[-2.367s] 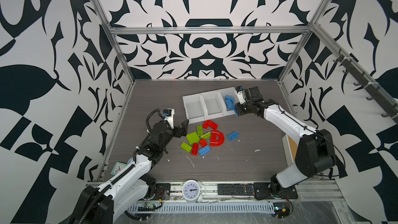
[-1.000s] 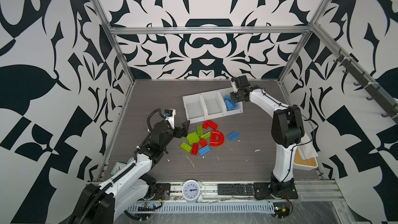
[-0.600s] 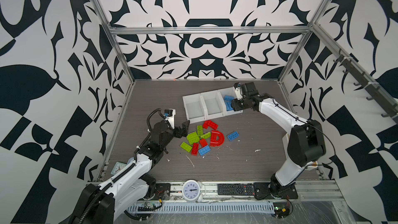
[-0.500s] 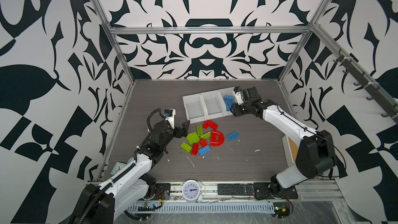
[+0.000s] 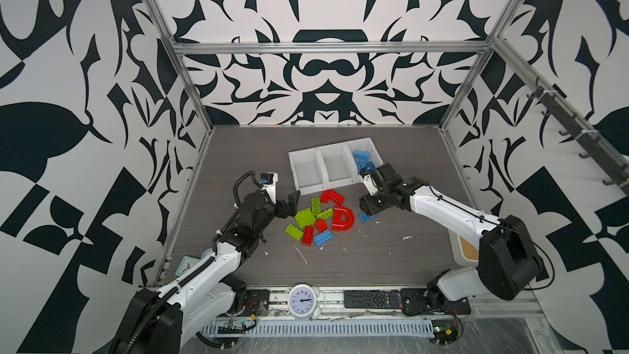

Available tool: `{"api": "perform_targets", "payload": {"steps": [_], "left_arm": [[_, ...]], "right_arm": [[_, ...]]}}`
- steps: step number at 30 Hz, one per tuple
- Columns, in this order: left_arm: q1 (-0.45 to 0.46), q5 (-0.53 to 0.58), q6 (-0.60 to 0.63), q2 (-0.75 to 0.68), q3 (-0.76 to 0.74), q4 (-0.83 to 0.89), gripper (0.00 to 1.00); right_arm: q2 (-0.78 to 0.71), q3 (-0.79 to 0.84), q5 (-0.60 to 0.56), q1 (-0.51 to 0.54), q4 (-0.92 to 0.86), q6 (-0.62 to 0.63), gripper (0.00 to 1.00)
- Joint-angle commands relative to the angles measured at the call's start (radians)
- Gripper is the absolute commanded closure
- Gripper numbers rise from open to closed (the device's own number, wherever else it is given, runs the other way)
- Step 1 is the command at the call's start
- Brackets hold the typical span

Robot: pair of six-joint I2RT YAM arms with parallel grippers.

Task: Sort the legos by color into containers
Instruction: 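Lower the right gripper onto the blue brick nearest the robot and grasp it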

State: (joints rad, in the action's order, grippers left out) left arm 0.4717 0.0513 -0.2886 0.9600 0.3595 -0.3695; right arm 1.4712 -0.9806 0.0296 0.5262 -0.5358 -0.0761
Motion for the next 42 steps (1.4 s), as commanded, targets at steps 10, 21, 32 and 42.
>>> {"api": "perform_targets", "payload": {"steps": [10, 21, 32, 42], "left_arm": [[0.002, -0.007, -0.005, 0.009, 0.018, -0.008, 0.01], [0.002, -0.003, -0.005, 0.005, 0.018, -0.007, 0.01], [0.002, -0.002, -0.006, 0.002, 0.016, -0.008, 0.01], [0.001, -0.001, -0.005, -0.001, 0.017, -0.005, 0.01]], "right_arm": [[0.092, -0.055, -0.060, 0.024, -0.080, 0.035, 0.29], [0.176, -0.108, -0.077, 0.044, -0.099, 0.057, 0.28], [0.218, -0.122, -0.118, 0.044, -0.116, 0.059, 0.25], [0.260, -0.112, -0.070, 0.044, -0.090, 0.058, 0.24]]}}
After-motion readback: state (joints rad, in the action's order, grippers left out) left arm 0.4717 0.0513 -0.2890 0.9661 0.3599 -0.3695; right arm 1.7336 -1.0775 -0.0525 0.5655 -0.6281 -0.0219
